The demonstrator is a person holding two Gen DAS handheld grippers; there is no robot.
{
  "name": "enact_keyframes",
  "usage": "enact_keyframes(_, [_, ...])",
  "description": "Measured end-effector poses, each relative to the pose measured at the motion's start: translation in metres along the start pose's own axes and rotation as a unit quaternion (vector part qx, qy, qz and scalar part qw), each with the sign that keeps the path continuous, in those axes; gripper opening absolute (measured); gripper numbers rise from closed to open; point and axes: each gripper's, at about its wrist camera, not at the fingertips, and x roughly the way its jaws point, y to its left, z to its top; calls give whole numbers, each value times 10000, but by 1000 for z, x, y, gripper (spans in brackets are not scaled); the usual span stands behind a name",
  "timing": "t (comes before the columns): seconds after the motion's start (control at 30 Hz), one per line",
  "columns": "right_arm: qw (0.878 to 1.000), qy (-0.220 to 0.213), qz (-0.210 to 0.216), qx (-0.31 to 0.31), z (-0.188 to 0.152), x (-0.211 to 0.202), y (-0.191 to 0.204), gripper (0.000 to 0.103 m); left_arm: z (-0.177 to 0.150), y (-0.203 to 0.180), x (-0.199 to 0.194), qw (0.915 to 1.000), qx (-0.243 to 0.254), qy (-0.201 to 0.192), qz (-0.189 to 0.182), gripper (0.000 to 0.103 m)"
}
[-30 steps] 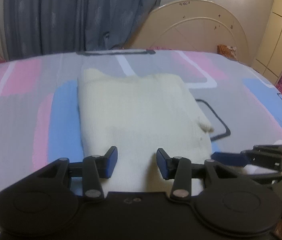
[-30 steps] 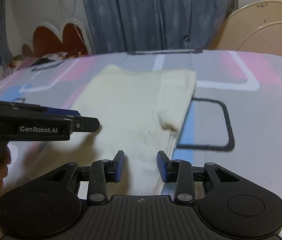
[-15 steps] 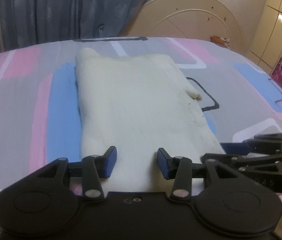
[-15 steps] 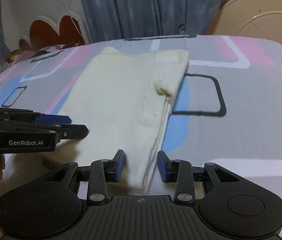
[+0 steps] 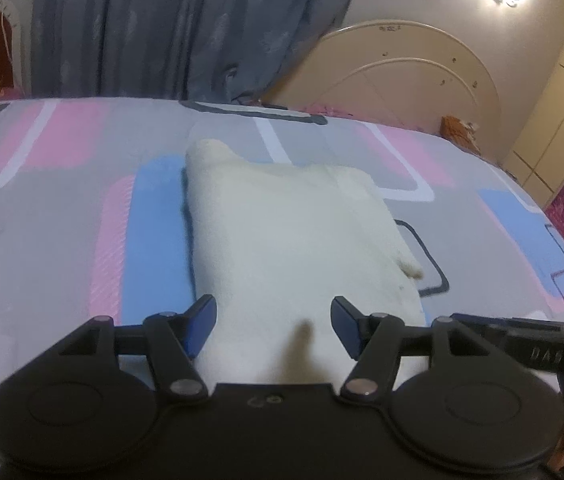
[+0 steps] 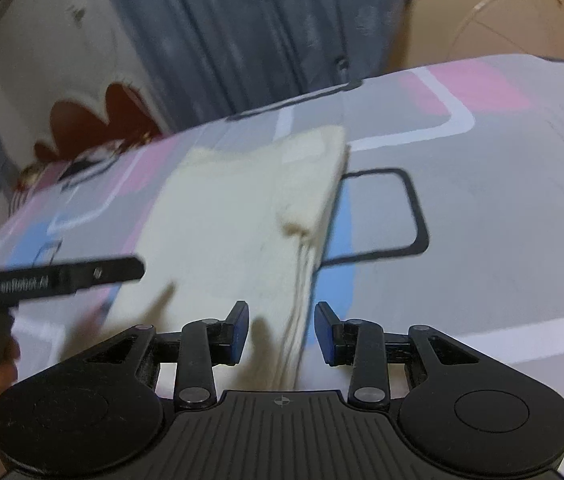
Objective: Fold small clothes
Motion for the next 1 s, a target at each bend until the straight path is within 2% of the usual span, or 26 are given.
enact_keyframes(0.03, [10000,-29,28,90,5,2,-2,42,3,2,3,10000,-54,14,-5,63])
enact_keyframes(0.07, [9998,-60,56,168,9,4,-4,55,6,4,6,9999,-97,28,-8,64])
enact_keyframes(0.13, [9996,-128,30,244,17,8,-6,73,11,8,13,9998,-179,64,-36,66])
enact_keyframes(0.17, [9995,-142,40,268,22,11,-7,74,13,10,16,9997,-209,84,-49,67])
enact_keyframes(0.37, [9976,-16,212,656,42,37,-19,74,21,22,37,9984,-483,190,-230,67])
enact_keyframes(0.57, [9951,60,315,933,50,60,-30,74,21,31,54,9973,-539,333,-372,70])
enact_keyframes(0.7, [9956,54,347,870,50,69,-30,73,19,37,62,9961,-623,423,-467,72])
enact_keyframes(0.73, [9956,51,378,851,50,70,-30,71,18,38,65,9956,-663,436,-499,72])
enact_keyframes(0.77, [9953,80,447,849,50,71,-29,59,18,39,66,9953,-687,439,-517,72])
enact_keyframes(0.8, [9948,121,498,881,49,73,-29,54,18,39,67,9953,-693,434,-528,72])
enact_keyframes(0.93, [9949,114,494,877,48,73,-28,53,18,38,69,9953,-667,427,-560,70])
enact_keyframes(1.0, [9947,130,550,864,47,73,-25,44,17,38,69,9954,-667,414,-554,65])
